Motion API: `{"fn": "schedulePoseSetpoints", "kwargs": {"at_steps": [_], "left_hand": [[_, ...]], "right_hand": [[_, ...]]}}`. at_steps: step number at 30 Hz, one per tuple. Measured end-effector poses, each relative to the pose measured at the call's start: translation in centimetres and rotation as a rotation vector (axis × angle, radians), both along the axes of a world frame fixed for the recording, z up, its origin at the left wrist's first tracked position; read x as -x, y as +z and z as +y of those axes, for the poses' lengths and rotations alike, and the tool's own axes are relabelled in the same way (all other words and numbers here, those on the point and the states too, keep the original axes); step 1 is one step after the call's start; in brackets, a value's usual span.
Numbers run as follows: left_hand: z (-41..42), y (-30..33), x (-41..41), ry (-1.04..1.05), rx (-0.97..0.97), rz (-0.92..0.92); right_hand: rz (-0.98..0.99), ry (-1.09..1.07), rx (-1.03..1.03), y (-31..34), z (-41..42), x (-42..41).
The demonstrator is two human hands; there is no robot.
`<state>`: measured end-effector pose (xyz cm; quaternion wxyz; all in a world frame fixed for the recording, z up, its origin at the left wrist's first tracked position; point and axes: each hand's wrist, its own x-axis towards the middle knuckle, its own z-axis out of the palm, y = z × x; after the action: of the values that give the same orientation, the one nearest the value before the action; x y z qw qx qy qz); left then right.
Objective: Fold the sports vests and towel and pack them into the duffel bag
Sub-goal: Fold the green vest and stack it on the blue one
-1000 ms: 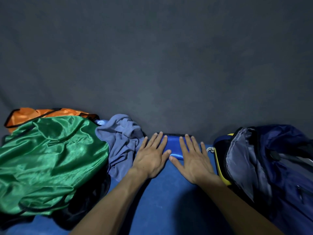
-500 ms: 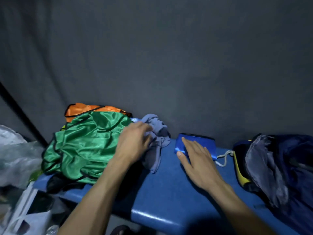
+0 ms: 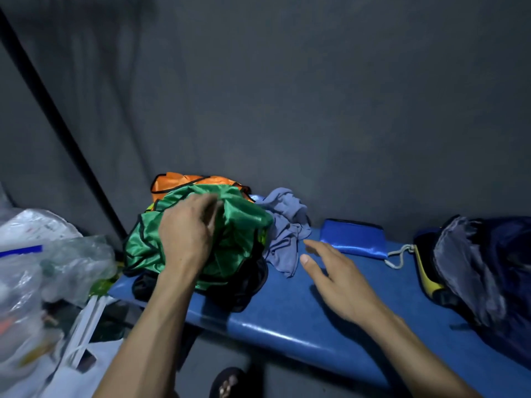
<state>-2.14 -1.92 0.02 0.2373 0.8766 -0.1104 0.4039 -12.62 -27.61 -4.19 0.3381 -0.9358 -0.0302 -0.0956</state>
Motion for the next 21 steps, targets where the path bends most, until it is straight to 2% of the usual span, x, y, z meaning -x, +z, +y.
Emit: {"fn": "schedulePoseSetpoints", "kwargs": {"at_steps": [2, 4, 6, 7, 8, 9, 11, 13, 15, 17, 19, 21], "left_hand": [[-1.5, 1.4, 1.6, -0.12, 0.27, -0.109], [-3.0, 2.7, 2.9, -0.391, 0.551, -0.032], [-4.5, 4.4, 4.6, -0.759, 0.968, 0.231], [-5.0, 5.1, 5.6, -0.911, 1.173, 0.426], [-5.6, 5.7, 6.6, -1.02, 1.305, 0.594], [-6.3, 6.1, 7.5, -1.08, 1.356, 0.708], [-8.0, 6.4, 8.8, -1.091, 1.311, 0.782], [-9.3, 6.1, 8.4, -1.039, 1.261, 0.771], [-9.7, 5.6, 7.4, -0.92, 1.196, 0.759], [-9.6, 5.0, 6.1, -0.762, 1.052, 0.784], [-10.5, 4.7, 4.9, -0.678, 0.889, 0.877], [-11.5, 4.3, 3.8, -0.769, 0.766, 0.888]], "right_hand": [[0.028, 0.026, -0.183, 0.1, 0.8, 0.4], [0.122, 0.096, -0.409, 0.3, 1.6, 0.9], [0.161, 0.172, -0.619, 0.3, 2.2, 1.0], [0.139, 0.189, -0.692, 0.5, 2.3, 1.0], [0.1, 0.165, -0.728, 0.7, 2.2, 1.0], [0.067, 0.115, -0.738, 0.8, 1.9, 1.0], [0.056, 0.073, -0.809, 1.9, 1.6, 1.6], [0.033, 0.096, -0.876, 2.9, 1.2, 2.0], [-0.015, 0.031, -1.02, 3.6, 0.0, 1.7], [-0.036, -0.141, -1.219, 4.0, -2.3, 0.6], [-0.05, -0.268, -1.242, 4.5, -4.5, 0.0], [-0.061, -0.333, -1.188, 4.6, -6.4, -0.4]]}}
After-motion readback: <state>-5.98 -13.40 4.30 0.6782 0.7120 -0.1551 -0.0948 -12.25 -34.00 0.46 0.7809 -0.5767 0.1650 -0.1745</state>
